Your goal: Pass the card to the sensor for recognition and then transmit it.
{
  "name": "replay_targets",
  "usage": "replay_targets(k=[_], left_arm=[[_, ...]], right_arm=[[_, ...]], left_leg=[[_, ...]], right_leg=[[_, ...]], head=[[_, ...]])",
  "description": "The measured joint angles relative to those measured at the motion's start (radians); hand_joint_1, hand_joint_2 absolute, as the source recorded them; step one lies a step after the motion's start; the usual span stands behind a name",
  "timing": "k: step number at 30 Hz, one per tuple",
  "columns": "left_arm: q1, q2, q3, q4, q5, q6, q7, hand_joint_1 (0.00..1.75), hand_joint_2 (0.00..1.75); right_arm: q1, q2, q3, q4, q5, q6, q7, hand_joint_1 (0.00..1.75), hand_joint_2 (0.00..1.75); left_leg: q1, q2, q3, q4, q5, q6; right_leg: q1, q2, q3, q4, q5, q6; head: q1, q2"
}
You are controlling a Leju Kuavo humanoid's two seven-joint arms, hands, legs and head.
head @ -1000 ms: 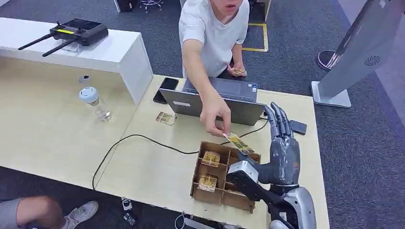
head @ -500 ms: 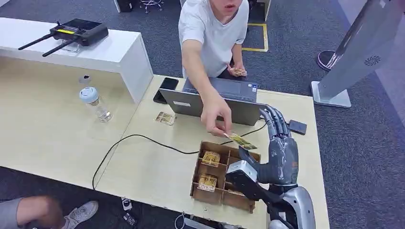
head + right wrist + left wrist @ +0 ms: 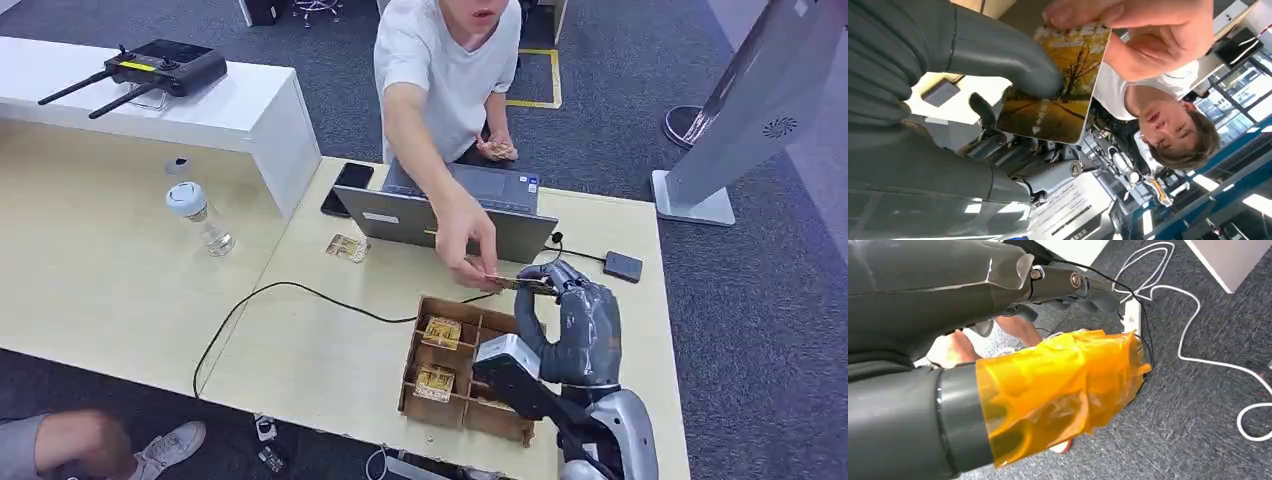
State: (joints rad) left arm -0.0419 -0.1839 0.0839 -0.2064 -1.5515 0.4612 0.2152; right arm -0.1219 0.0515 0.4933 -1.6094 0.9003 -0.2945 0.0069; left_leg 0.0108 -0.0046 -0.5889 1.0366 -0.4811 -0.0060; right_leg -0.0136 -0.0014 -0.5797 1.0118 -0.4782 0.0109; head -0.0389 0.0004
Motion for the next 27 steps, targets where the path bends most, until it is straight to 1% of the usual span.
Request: replay_targets(k=[6, 17, 24, 27], left_arm=[[0.000, 0.000, 0.001, 0.000, 0.005, 0.001, 0.000, 0.00, 0.00], [0.005, 0.000, 0.003, 0.000, 0.023, 0.019, 0.000, 0.00, 0.00], [0.008, 0.002, 0.011, 0.000, 0.034, 0.035, -0.006, 0.00, 0.00], [0.010, 0.002, 0.019, 0.000, 0.037, 0.040, -0.010, 0.00, 0.00]], right_arm=[[0.002, 0.000, -0.005, 0.000, -0.012, 0.008, -0.003, 1.75, 1.75], [0.032, 0.000, -0.014, -0.031, -0.128, 0.066, -0.029, 1.75, 1.75], [0.063, -0.005, -0.023, -0.065, -0.284, 0.128, -0.060, 1.75, 1.75], [0.080, -0.015, -0.028, -0.079, -0.368, 0.156, -0.076, 1.75, 1.75]], left_leg=[[0.000, 0.000, 0.000, 0.000, 0.000, 0.000], [0.000, 0.000, 0.000, 0.000, 0.000, 0.000], [0.000, 0.000, 0.000, 0.000, 0.000, 0.000], [0.000, 0.000, 0.000, 0.000, 0.000, 0.000]], right_leg=[[0.000, 0.000, 0.000, 0.000, 0.000, 0.000], [0.000, 0.000, 0.000, 0.000, 0.000, 0.000], [0.000, 0.000, 0.000, 0.000, 0.000, 0.000], [0.000, 0.000, 0.000, 0.000, 0.000, 0.000]], head=[[0.000, 0.000], [0.000, 0.000], [0.000, 0.000], [0.000, 0.000]])
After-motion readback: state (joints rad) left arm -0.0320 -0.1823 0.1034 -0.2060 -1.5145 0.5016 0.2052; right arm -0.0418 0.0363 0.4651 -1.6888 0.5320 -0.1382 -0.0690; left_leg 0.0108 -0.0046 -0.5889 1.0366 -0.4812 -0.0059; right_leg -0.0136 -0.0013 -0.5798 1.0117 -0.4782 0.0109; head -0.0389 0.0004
